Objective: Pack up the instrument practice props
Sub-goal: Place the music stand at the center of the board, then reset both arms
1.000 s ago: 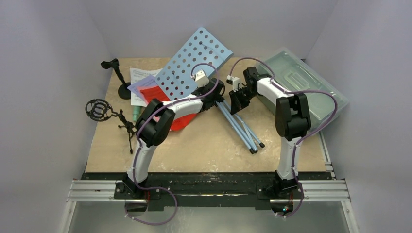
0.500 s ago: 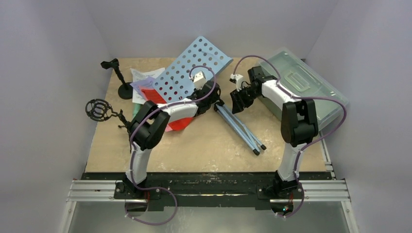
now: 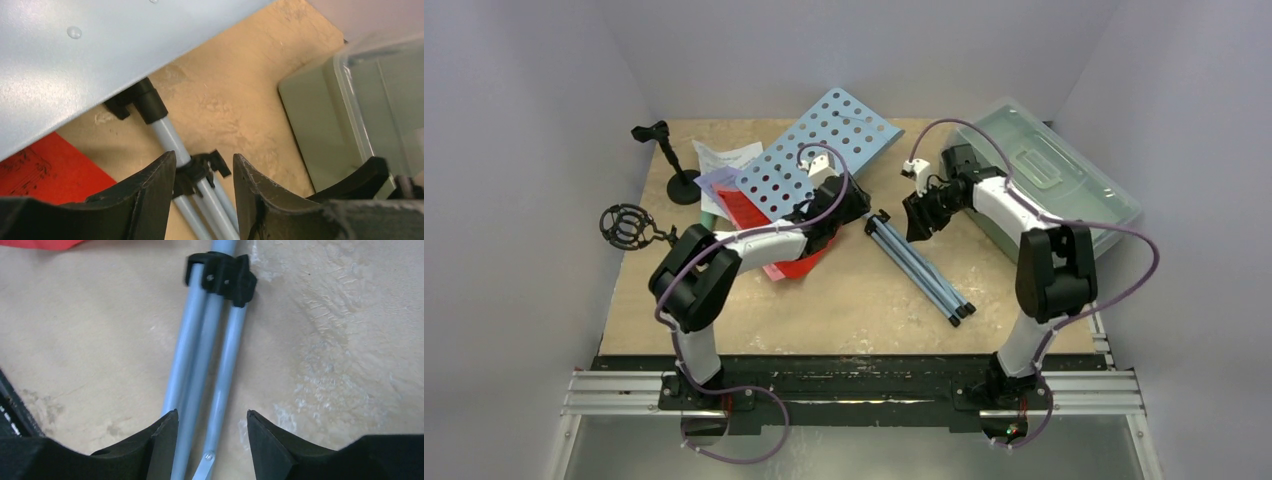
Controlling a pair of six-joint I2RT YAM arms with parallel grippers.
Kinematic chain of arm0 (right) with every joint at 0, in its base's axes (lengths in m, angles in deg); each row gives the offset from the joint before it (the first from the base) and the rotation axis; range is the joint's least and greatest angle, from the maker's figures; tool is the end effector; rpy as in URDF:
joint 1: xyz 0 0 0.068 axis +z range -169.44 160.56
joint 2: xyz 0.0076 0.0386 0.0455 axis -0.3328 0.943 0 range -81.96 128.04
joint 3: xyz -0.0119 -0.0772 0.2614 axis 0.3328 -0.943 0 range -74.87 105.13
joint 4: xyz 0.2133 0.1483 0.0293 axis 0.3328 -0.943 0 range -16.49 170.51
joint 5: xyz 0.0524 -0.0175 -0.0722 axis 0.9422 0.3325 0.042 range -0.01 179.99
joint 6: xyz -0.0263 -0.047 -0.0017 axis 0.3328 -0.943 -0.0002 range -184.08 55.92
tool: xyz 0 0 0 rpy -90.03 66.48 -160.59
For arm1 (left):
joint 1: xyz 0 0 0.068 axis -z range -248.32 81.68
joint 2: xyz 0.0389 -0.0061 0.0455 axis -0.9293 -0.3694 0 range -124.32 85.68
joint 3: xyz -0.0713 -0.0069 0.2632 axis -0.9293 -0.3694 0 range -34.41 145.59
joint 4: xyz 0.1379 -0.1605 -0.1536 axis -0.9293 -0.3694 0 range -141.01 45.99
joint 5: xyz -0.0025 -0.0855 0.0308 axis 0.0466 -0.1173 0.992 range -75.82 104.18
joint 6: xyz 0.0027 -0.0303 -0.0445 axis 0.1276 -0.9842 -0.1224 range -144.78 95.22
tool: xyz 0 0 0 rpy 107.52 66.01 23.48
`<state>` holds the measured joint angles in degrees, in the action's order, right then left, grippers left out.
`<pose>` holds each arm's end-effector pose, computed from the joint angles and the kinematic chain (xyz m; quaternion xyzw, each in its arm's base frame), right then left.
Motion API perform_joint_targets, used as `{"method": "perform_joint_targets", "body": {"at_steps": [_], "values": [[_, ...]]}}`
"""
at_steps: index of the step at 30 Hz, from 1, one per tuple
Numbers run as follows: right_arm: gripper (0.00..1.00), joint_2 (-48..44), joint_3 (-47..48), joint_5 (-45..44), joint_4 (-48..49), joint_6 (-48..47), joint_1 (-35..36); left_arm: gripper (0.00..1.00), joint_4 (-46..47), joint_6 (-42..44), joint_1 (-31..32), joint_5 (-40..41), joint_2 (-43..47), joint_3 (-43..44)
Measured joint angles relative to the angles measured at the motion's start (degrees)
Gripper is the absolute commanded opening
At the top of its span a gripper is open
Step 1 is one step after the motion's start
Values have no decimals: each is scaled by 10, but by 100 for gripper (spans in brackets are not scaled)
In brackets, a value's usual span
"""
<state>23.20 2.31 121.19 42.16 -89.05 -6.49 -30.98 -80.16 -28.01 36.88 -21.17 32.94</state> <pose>0.3618 0.1020 0.2108 -0.3585 0.8736 0.2411 0.2241 0.3287 -0.2608 0.2090 -0.2120 0.8128 -0.2704 0.4704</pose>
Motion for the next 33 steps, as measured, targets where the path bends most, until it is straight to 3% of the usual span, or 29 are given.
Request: {"method": "perform_joint_targets", "body": {"at_steps": [3,6,12,16,22,28,33], "values": [[73,-88,-37,9,-3,-17,0,56,31,27,0,-51,55,-60],[96,-203,-61,19,8,-28,-1,78,63,70,0,-123,135,-118],[99,-410,-90,28,67,12,-15,98,65,147,-19,-265,320,-159],[99,-475,-65,17,93,88,-36,100,-17,211,-56,-287,426,-144],[99,-487,35,-37,87,164,-41,100,-193,311,-62,-228,517,-55],[99,-543,56,-61,72,172,-41,100,-268,337,-62,-166,594,-26],[99,-588,56,-125,64,208,-41,100,-301,340,-62,-150,608,-9]]}}
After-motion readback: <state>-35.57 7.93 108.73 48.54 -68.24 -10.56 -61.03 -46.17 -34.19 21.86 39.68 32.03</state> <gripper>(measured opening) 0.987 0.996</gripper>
